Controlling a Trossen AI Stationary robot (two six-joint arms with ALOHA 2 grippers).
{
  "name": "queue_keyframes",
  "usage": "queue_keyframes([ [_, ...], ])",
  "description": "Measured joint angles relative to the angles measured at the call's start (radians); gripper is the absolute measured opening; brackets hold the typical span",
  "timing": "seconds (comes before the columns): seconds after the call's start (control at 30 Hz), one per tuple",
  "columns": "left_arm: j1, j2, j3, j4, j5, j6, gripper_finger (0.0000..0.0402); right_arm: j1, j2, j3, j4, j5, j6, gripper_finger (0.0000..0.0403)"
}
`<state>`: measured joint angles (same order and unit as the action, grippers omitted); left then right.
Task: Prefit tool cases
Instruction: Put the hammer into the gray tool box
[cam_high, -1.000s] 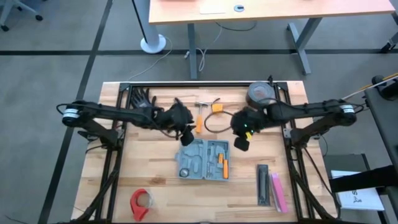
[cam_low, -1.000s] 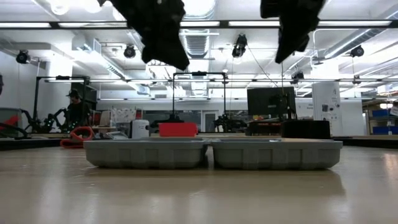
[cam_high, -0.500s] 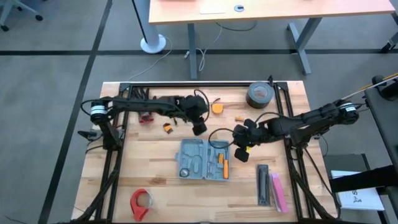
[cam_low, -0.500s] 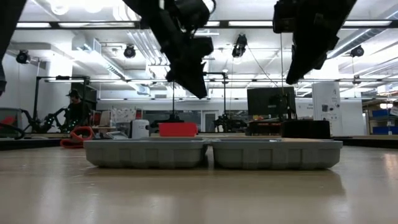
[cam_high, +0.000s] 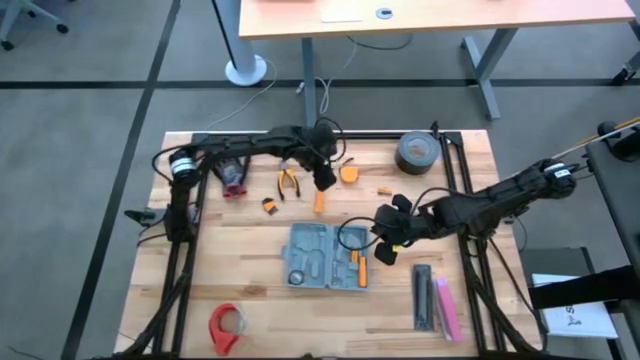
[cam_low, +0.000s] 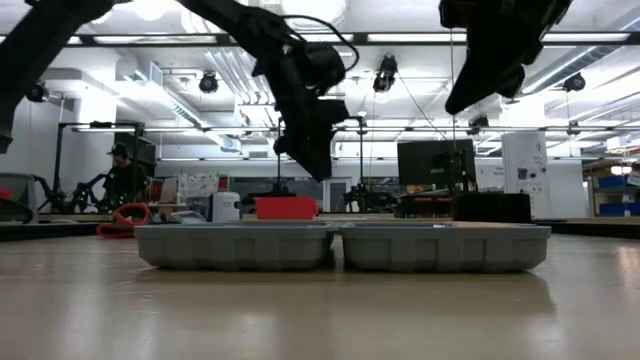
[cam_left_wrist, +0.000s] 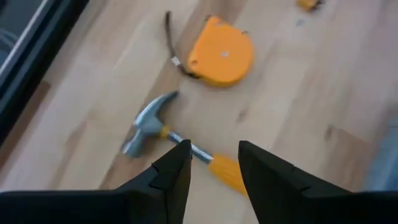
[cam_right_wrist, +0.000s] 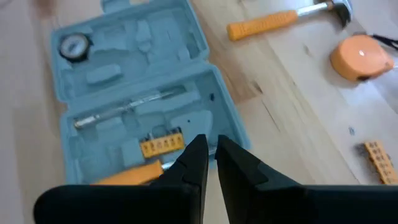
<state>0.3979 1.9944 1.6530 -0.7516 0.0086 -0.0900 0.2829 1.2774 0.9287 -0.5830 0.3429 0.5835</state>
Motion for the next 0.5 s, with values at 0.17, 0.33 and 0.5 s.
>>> queue_keyframes([
  [0.17, 0.030, 0.065, 0.077, -0.035, 0.001, 0.058, 0.0149, 0.001, 0.000, 0.000, 0.028, 0.002, -0.004, 0.0018],
  [0.33, 0.035, 0.113, 0.107, -0.043, 0.005, 0.112, 0.0155, 0.003, 0.000, 0.000, 0.050, 0.009, -0.004, 0.0018],
  [0.5, 0.036, 0.148, 0.103, -0.056, 0.005, 0.115, 0.0158, 0.007, 0.000, 0.000, 0.061, 0.025, -0.007, 0.0018],
])
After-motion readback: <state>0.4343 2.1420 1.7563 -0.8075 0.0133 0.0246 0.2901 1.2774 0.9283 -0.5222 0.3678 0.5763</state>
